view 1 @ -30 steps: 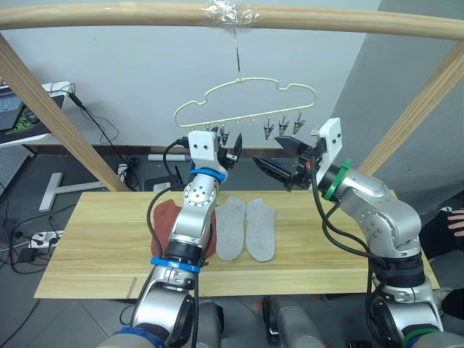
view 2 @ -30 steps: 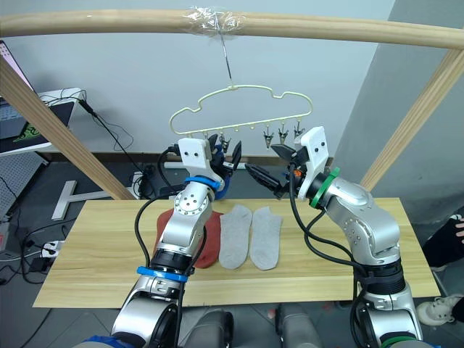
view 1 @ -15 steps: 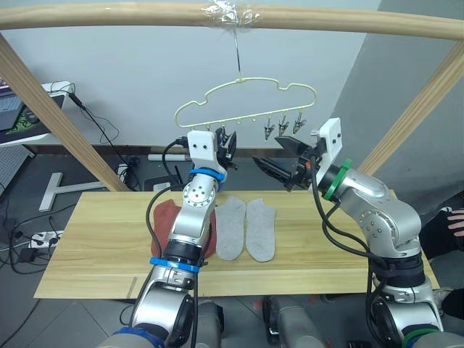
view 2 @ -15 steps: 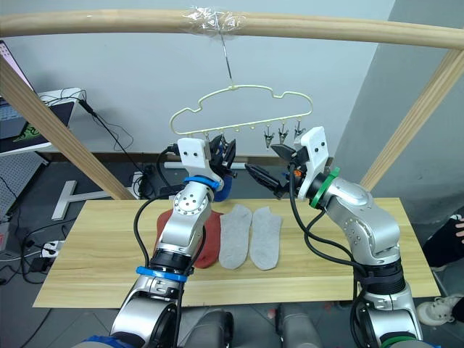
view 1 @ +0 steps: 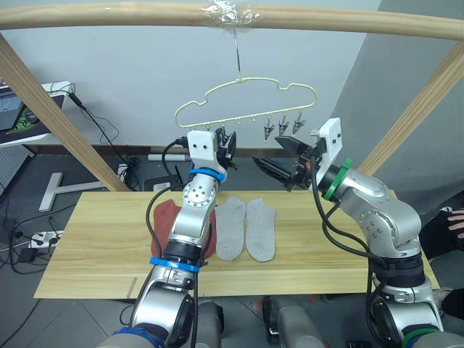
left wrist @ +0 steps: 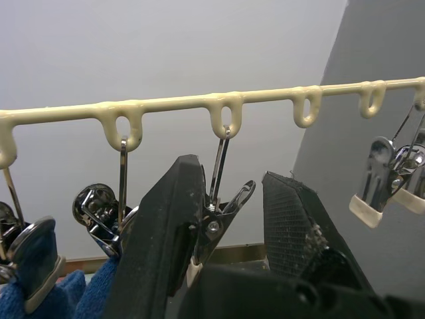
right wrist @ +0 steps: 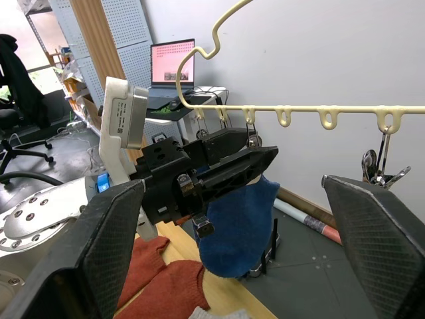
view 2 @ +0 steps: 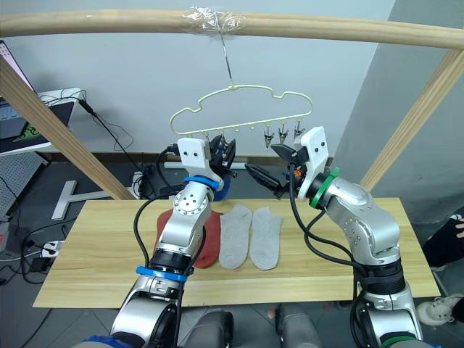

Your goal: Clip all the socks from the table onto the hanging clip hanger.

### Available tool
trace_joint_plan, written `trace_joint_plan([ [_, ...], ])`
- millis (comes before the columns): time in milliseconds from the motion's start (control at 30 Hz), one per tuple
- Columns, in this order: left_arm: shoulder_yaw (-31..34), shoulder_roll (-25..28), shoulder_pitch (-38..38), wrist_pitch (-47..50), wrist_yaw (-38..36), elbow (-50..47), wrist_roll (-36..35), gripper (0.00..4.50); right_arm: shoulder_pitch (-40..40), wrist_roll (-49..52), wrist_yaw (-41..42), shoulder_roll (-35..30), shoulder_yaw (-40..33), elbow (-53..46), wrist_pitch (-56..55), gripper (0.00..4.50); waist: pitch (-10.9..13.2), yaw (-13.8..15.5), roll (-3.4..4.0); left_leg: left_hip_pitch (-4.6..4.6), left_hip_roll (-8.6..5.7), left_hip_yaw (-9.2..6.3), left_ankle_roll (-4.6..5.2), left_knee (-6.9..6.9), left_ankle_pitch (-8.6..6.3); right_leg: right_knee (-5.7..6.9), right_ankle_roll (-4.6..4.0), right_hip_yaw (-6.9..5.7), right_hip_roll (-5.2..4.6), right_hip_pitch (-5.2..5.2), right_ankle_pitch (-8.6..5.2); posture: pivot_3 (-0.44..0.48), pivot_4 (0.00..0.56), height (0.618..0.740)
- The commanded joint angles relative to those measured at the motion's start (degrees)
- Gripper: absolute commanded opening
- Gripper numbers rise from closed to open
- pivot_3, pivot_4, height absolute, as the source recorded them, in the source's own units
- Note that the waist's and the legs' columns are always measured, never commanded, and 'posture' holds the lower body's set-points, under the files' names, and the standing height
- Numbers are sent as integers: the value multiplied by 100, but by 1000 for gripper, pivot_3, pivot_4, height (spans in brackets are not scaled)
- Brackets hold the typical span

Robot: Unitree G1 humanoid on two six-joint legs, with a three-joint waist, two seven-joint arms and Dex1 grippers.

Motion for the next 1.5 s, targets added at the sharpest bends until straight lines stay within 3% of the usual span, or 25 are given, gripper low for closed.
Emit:
trace_joint_plan([
  [33,-21,-6,-104,-78,30,-167,53,1761,-118,113,-7,-5,-121,-258,-79,4500,0,-1,0,0,0,0,0,0,0,0,0,0,0,0,0,-74,200,740],
  [100,-22,-4,-107,-89,30,-169,51,1761,-120,115,-8,-5,-124,-255,-80,4500,0,-1,0,0,0,0,0,0,0,0,0,0,0,0,0,-74,200,740],
  [367,-17,-11,-77,-94,-40,-207,-5,81,-121,109,-28,4,-127,-254,-85,4500,0,-1,0,0,0,0,0,0,0,0,0,0,0,0,0,-75,200,740],
  [633,31,-38,-15,-22,-180,-310,-176,9,-103,90,-59,45,-76,-267,-85,4500,0,-2,0,1,0,0,0,0,0,0,0,0,0,0,0,-75,200,740],
  [833,202,-56,135,388,-534,-666,-723,9,329,-624,-140,-246,649,-116,-35,4500,0,-9,0,0,1,0,0,-1,0,-1,1,-1,0,0,0,-73,203,740],
  [967,252,16,288,815,-899,-1095,-1116,9,668,-1614,-248,-373,1346,738,-665,4500,0,-10,0,2,0,2,0,-2,0,-2,1,2,0,0,-1,-62,203,740],
  [1100,263,98,509,1077,-988,-1454,-1216,9,575,-2282,-254,-44,1905,2021,-1314,4500,0,-30,0,5,2,5,-1,-2,1,0,1,6,0,0,-1,-54,203,740],
  [1267,233,90,530,1058,-876,-1399,-1089,9,161,-2451,-449,859,1741,4172,-2019,4500,-3,-71,-5,22,9,6,-2,-2,2,4,0,7,0,9,0,-28,201,740],
  [1500,170,80,629,1124,-825,-1565,-1056,9,-231,-3047,-501,1122,1795,5895,-2867,4500,-3,0,-5,16,-1,10,-2,-2,1,-1,-4,12,-2,8,2,-4,201,740],
])
